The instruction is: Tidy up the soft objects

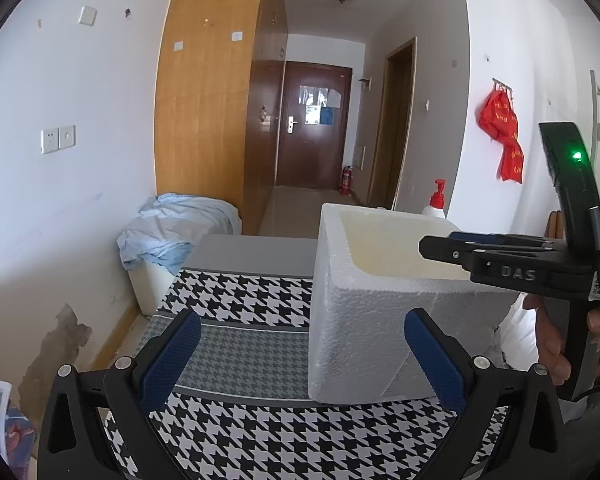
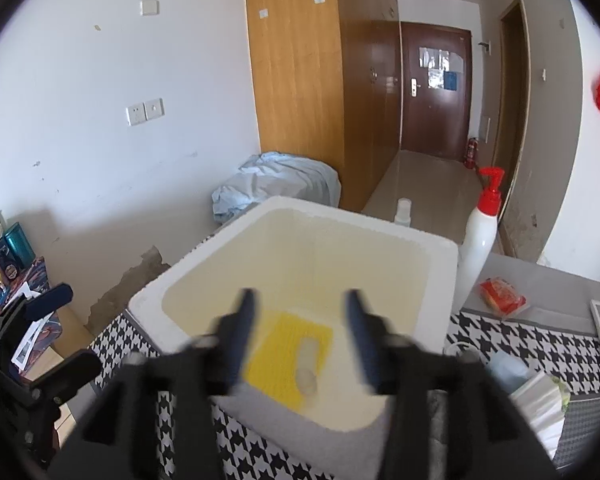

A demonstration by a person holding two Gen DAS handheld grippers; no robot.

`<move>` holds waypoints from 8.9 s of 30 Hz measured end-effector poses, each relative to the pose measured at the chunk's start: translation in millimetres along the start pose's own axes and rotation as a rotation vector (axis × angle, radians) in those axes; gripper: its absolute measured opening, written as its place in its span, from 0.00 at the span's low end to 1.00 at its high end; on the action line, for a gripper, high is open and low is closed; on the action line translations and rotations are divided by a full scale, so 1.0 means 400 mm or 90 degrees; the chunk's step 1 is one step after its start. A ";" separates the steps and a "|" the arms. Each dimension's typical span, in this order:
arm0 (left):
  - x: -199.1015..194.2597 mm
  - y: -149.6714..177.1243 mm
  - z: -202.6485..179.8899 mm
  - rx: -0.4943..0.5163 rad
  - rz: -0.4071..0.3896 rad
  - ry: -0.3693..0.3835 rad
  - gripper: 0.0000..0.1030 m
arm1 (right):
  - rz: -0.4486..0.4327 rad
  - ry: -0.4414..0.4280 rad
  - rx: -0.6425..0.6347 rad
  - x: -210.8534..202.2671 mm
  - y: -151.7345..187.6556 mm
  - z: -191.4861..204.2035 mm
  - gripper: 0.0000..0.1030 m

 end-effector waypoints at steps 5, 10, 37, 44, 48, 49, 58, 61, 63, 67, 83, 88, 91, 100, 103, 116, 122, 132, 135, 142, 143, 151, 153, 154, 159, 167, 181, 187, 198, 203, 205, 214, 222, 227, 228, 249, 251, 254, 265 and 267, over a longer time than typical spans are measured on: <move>-0.003 -0.003 -0.001 0.006 -0.004 -0.003 0.99 | -0.008 -0.021 0.009 -0.019 -0.003 0.006 0.78; -0.004 -0.007 0.012 0.000 -0.004 -0.016 0.99 | -0.015 0.001 -0.001 -0.034 0.007 0.008 0.94; -0.085 -0.026 -0.083 0.028 -0.036 0.019 0.99 | -0.089 0.038 0.002 -0.224 0.061 -0.029 0.95; -0.092 -0.023 -0.129 0.048 -0.040 0.034 0.99 | -0.099 0.051 0.020 -0.254 0.093 -0.060 0.95; -0.095 -0.017 -0.145 0.054 -0.041 0.040 0.99 | -0.100 0.050 0.031 -0.266 0.113 -0.071 0.95; -0.096 -0.016 -0.146 0.055 -0.041 0.040 0.99 | -0.100 0.052 0.032 -0.269 0.118 -0.074 0.95; -0.098 0.015 -0.181 0.062 -0.048 0.054 0.99 | -0.114 0.072 0.031 -0.299 0.170 -0.097 0.95; -0.098 0.025 -0.197 0.063 -0.049 0.063 0.99 | -0.118 0.085 0.032 -0.306 0.188 -0.108 0.95; -0.095 0.031 -0.211 0.070 -0.049 0.071 0.99 | -0.115 0.091 0.035 -0.305 0.200 -0.115 0.95; -0.086 0.048 -0.234 0.069 -0.047 0.082 0.99 | -0.111 0.094 0.041 -0.306 0.221 -0.127 0.95; -0.044 0.100 -0.327 0.076 -0.023 0.130 0.99 | -0.107 0.112 0.082 -0.317 0.296 -0.212 0.95; -0.032 0.104 -0.350 0.079 -0.020 0.140 0.99 | -0.107 0.130 0.100 -0.325 0.313 -0.244 0.95; -0.020 0.110 -0.371 0.086 -0.013 0.151 0.99 | -0.107 0.143 0.110 -0.332 0.325 -0.269 0.95; 0.014 0.135 -0.452 0.118 0.008 0.184 0.99 | -0.095 0.183 0.143 -0.354 0.371 -0.354 0.95; 0.026 0.140 -0.472 0.126 0.014 0.190 0.99 | -0.091 0.195 0.149 -0.358 0.383 -0.379 0.95; 0.073 0.167 -0.551 0.150 0.048 0.212 0.99 | -0.082 0.212 0.171 -0.370 0.424 -0.448 0.95; 0.106 0.188 -0.574 0.158 0.074 0.201 0.99 | -0.064 0.210 0.175 -0.354 0.443 -0.475 0.95; 0.180 0.209 -0.608 0.167 0.119 0.187 0.99 | -0.039 0.199 0.190 -0.314 0.467 -0.523 0.95; 0.205 0.216 -0.611 0.163 0.130 0.177 0.99 | -0.033 0.198 0.195 -0.305 0.472 -0.531 0.95; 0.247 0.215 -0.620 0.159 0.137 0.156 0.98 | -0.017 0.187 0.193 -0.285 0.481 -0.541 0.95; 0.256 0.216 -0.617 0.157 0.140 0.150 0.97 | -0.014 0.187 0.192 -0.282 0.483 -0.542 0.95; 0.302 0.237 -0.606 0.154 0.184 0.119 0.81 | -0.002 0.175 0.187 -0.262 0.486 -0.549 0.95; 0.311 0.240 -0.604 0.154 0.193 0.113 0.77 | 0.000 0.173 0.186 -0.258 0.485 -0.550 0.95; 0.315 0.243 -0.604 0.157 0.199 0.110 0.76 | 0.002 0.172 0.186 -0.256 0.486 -0.551 0.95; 0.340 0.260 -0.601 0.154 0.236 0.102 0.60 | 0.007 0.165 0.183 -0.248 0.484 -0.551 0.95; 0.355 0.281 -0.586 0.138 0.276 0.093 0.47 | 0.011 0.156 0.176 -0.236 0.475 -0.542 0.95; 0.317 0.270 -0.594 0.141 0.262 0.132 0.15 | 0.044 0.154 0.165 -0.191 0.472 -0.528 0.95; 0.294 0.258 -0.592 0.147 0.243 0.136 0.15 | 0.065 0.151 0.150 -0.162 0.467 -0.514 0.95; 0.267 0.246 -0.576 0.144 0.227 0.141 0.15 | 0.117 0.157 0.127 -0.115 0.470 -0.506 0.95; 0.267 0.247 -0.576 0.141 0.229 0.145 0.15 | 0.142 0.162 0.135 -0.103 0.485 -0.517 0.86; 0.265 0.248 -0.577 0.143 0.229 0.146 0.15 | 0.163 0.166 0.134 -0.092 0.498 -0.518 0.81; 0.260 0.249 -0.580 0.147 0.229 0.149 0.15 | 0.181 0.197 0.124 -0.084 0.505 -0.525 0.59; 0.243 0.243 -0.575 0.148 0.219 0.150 0.15 | 0.180 0.208 0.132 -0.095 0.505 -0.537 0.15; 0.221 0.235 -0.573 0.148 0.207 0.149 0.15 | 0.164 0.191 0.152 -0.114 0.503 -0.530 0.07; 0.217 0.233 -0.572 0.148 0.205 0.149 0.15 | 0.154 0.191 0.151 -0.123 0.496 -0.525 0.06; 0.088 0.170 -0.551 0.163 0.125 0.145 0.15 | -0.020 0.190 0.124 -0.338 0.357 -0.419 0.06; 0.080 0.164 -0.550 0.166 0.116 0.141 0.15 | -0.030 0.190 0.123 -0.352 0.349 -0.415 0.06; 0.070 0.153 -0.551 0.167 0.106 0.144 0.15 | -0.043 0.194 0.123 -0.371 0.340 -0.409 0.06; 0.032 0.101 -0.559 0.170 0.060 0.148 0.15 | -0.097 0.190 0.124 -0.421 0.296 -0.394 0.06; 0.023 0.086 -0.558 0.170 0.047 0.147 0.15 | -0.106 0.188 0.125 -0.429 0.285 -0.392 0.06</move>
Point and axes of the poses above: each gripper's, at about its wrist camera, not at the fingertips, and x roughly the way its jaws point, z to its left, y to its underside, the point moved 10 cm from there along x, roughly the way its jaws point, and after that the axes turned 3 degrees about z, right-handed, at the moved point
